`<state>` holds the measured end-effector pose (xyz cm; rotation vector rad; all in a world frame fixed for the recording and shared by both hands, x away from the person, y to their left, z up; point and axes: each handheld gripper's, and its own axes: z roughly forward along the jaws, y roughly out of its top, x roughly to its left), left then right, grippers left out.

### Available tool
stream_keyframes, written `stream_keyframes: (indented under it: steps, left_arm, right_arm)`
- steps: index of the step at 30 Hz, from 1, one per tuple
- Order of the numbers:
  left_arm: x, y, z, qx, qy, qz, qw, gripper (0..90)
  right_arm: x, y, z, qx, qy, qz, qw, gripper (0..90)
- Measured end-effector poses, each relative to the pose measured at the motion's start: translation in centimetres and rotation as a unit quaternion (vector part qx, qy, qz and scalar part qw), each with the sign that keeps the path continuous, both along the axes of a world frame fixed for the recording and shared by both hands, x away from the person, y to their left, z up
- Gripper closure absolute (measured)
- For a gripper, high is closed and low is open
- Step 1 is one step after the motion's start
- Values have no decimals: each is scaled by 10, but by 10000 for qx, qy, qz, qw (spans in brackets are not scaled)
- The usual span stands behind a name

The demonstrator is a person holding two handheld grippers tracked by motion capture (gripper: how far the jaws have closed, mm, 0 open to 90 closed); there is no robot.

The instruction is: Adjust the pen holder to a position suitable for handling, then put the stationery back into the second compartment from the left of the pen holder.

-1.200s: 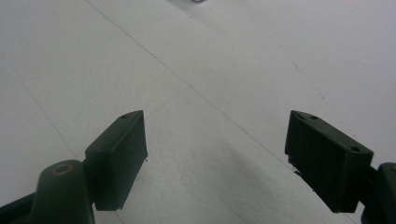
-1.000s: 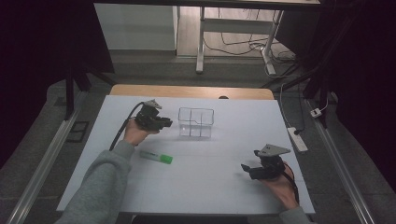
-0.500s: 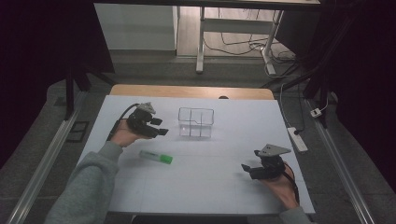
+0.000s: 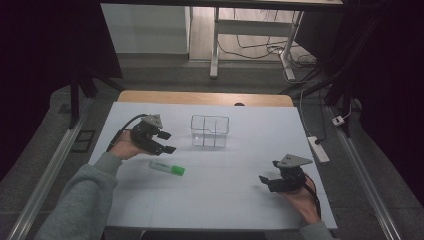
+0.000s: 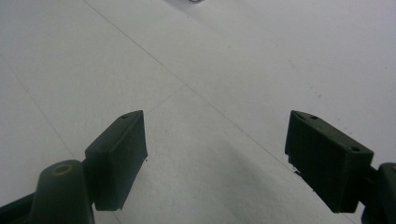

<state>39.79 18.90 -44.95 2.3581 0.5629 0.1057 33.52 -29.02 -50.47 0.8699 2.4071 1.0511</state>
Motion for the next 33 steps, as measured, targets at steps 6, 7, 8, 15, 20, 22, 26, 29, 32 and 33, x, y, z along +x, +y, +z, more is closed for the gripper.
stream_keyframes:
  steps: [6, 7, 8, 15, 20, 22, 26, 29, 32, 33]
  left_arm:
    - [-4, -2, 0, 173, 1, -231, 9996, 330]
    - [-5, -3, 0, 219, 11, -311, 9993, 329]
    - [-5, -3, 0, 219, 11, -311, 9993, 328]
    - [-12, -15, -3, 512, 24, -739, 9959, 323]
    - [-13, -21, -6, 678, 63, -922, 9934, 313]
    - [-14, -23, -7, 715, 71, -975, 9926, 312]
    - [-13, -26, -9, 818, 84, -1083, 9907, 310]
    - [-13, -29, -11, 900, 100, -1167, 9890, 308]
    - [-14, -33, -14, 977, 127, -1297, 9866, 308]
    - [-15, -35, -15, 1011, 135, -1345, 9857, 308]
  right_arm:
    - [0, 0, 0, -17, -2, 4, 10000, 199]
    - [0, 0, 0, -6, 1, 7, 10000, 199]
    - [0, 0, 0, -6, 1, 7, 10000, 199]
    - [0, 0, 0, -13, 7, 14, 10000, 199]
    - [0, 1, 0, -16, 2, 29, 10000, 199]
    - [0, 1, 0, -12, 5, 30, 10000, 199]
    - [0, 1, 0, -33, 17, 40, 10000, 199]
    - [0, 2, 0, -21, 5, 53, 10000, 199]
    - [0, 2, -1, -21, 29, 52, 10000, 199]
    - [0, 2, -1, -33, 28, 61, 10000, 199]
